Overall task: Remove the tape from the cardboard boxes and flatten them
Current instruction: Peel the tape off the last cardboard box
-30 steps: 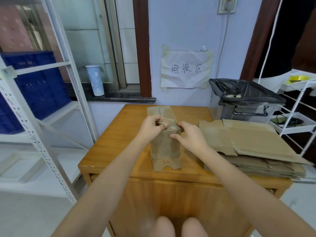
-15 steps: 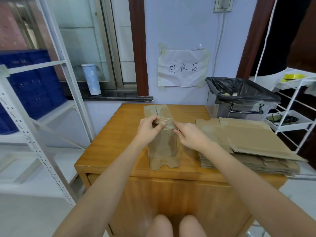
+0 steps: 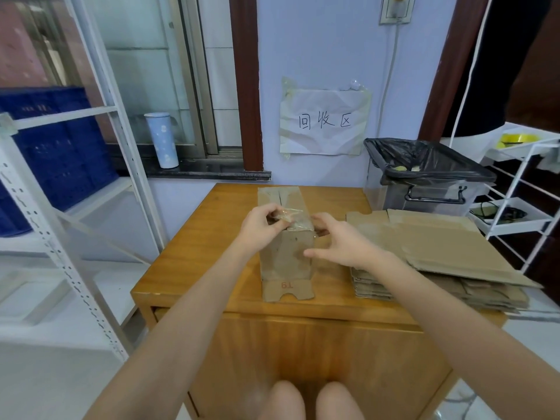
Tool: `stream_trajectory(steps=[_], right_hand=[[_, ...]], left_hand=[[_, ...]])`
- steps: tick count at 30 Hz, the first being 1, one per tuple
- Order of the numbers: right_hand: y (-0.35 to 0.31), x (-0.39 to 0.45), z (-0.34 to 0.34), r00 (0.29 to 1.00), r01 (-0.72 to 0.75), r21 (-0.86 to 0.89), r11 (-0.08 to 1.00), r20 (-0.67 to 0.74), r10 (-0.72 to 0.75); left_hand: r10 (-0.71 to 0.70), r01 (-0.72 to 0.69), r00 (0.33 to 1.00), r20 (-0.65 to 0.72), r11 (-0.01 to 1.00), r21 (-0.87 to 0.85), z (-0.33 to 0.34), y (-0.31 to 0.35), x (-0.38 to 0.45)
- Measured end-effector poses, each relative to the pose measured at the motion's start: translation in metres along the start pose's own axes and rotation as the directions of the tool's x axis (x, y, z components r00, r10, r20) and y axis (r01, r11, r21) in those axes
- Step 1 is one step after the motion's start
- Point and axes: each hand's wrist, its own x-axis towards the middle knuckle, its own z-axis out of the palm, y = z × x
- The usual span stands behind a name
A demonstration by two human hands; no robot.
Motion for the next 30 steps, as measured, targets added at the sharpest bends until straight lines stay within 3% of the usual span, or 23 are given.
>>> stream_trajectory(steps=[6, 13, 21, 25, 30], right_hand=[[0.000, 0.003, 0.016, 0.983, -0.065, -0.088, 0.994, -0.176, 0.048], [0.008, 0.003, -0.001, 0.990, 0.089, -0.201, 0.975, -0.087, -0.108], [0.006, 0.014, -0.047, 0.944, 0.244, -0.554, 0.796, -0.051, -0.325], [0.001, 0.019, -0.060, 0.940, 0.283, -0.586, 0.759, 0.012, -0.341], [-0.010, 0.026, -0.065, 0.948, 0.252, -0.462, 0.850, -0.059, -0.313]], left_hand=[[0.028, -0.028, 1.000, 0.005, 0.998, -0.052, -0.002, 0.007, -0.004], [0.035, -0.034, 0.999, 0.009, 0.998, -0.049, -0.001, 0.005, -0.003], [0.015, -0.013, 0.999, 0.032, 0.999, -0.047, -0.004, 0.006, -0.003], [0.013, -0.011, 0.999, 0.033, 0.999, -0.033, -0.002, 0.005, -0.003], [-0.011, 0.012, 1.000, 0.020, 0.998, -0.065, -0.003, 0.003, -0.003]])
